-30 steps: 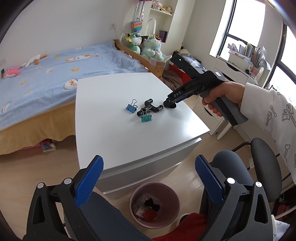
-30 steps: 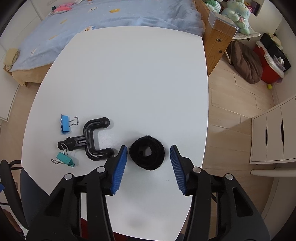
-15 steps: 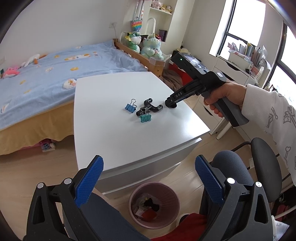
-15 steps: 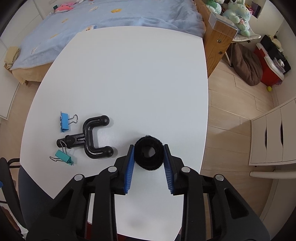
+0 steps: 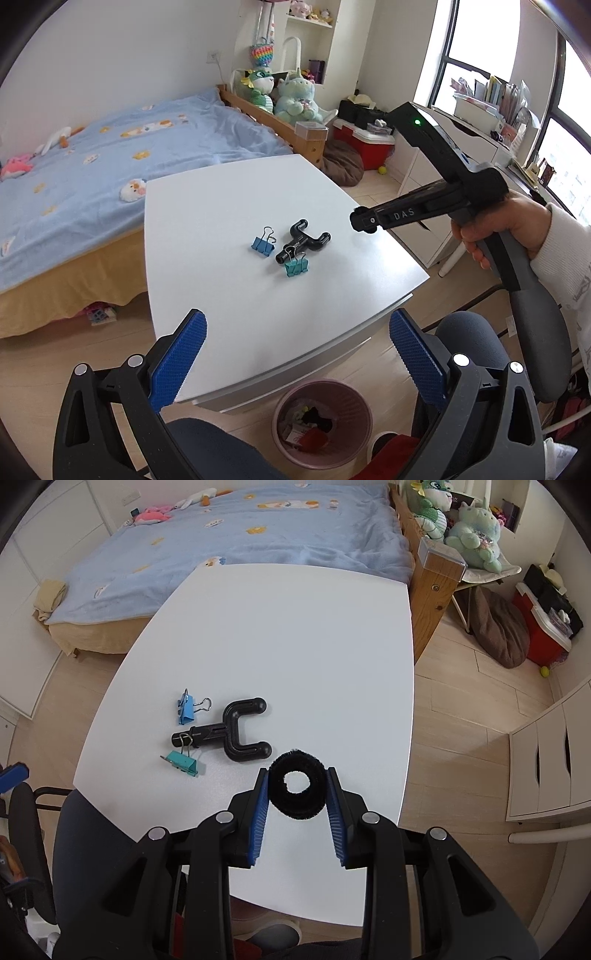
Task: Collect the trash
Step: 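Grasp the teal binder clip with the left gripper while the right holds the hair tie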
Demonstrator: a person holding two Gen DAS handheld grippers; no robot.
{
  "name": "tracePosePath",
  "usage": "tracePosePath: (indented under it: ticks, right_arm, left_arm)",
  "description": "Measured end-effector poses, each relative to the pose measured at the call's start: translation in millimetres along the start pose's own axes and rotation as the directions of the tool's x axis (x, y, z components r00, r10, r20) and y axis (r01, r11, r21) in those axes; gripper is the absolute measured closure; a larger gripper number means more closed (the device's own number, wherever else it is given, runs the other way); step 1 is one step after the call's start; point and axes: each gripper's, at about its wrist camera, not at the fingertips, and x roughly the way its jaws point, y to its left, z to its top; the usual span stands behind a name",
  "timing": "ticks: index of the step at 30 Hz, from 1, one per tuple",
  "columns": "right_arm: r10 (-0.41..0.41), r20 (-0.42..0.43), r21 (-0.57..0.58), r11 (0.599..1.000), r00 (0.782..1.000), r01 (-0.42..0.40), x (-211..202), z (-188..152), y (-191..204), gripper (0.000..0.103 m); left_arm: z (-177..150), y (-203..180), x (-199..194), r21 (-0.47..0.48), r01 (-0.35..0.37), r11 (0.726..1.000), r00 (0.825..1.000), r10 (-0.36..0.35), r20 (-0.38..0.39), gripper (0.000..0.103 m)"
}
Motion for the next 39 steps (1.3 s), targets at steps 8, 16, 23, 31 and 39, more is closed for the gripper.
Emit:
tracePosePath:
  ticks: [8,16,23,31,39]
  right_arm:
    - [0.006,0.009,0.002,1.000,1.000,-0.006,-8,-13,-1,0.073]
    - [0.007,0.008,0.016,1.000,1.000,-0.007,-8,-21,-7,0.073]
    - [0.007,0.012,0.031,1.000,1.000,-0.008,-9,-23,-15,0.073]
    - [0.015,0.017,0.037,0.999,1.000,-0.016,-10,-27,-21,0.073]
    - [0.022,0.019,0.041,0.999,1.000,-0.023,-10,-28,-22,0.073]
  left_arm:
    - [24,-2,28,-0.005,-0.024,1.000,0.999,0.024,-0.038,0.008]
    - [36,-4,70,-0.048,-0.106,0.993,0.990,0.101,-0.099,0.008]
    - [37,-4,96,-0.107,-0.198,0.974,0.975,0.185,-0.121,0.018]
    - [36,-5,112,-0.165,-0.210,0.964,0.972,0.187,-0.144,0.050]
    - [35,-7,123,-0.178,-0.203,0.963,0.971,0.175,-0.162,0.068]
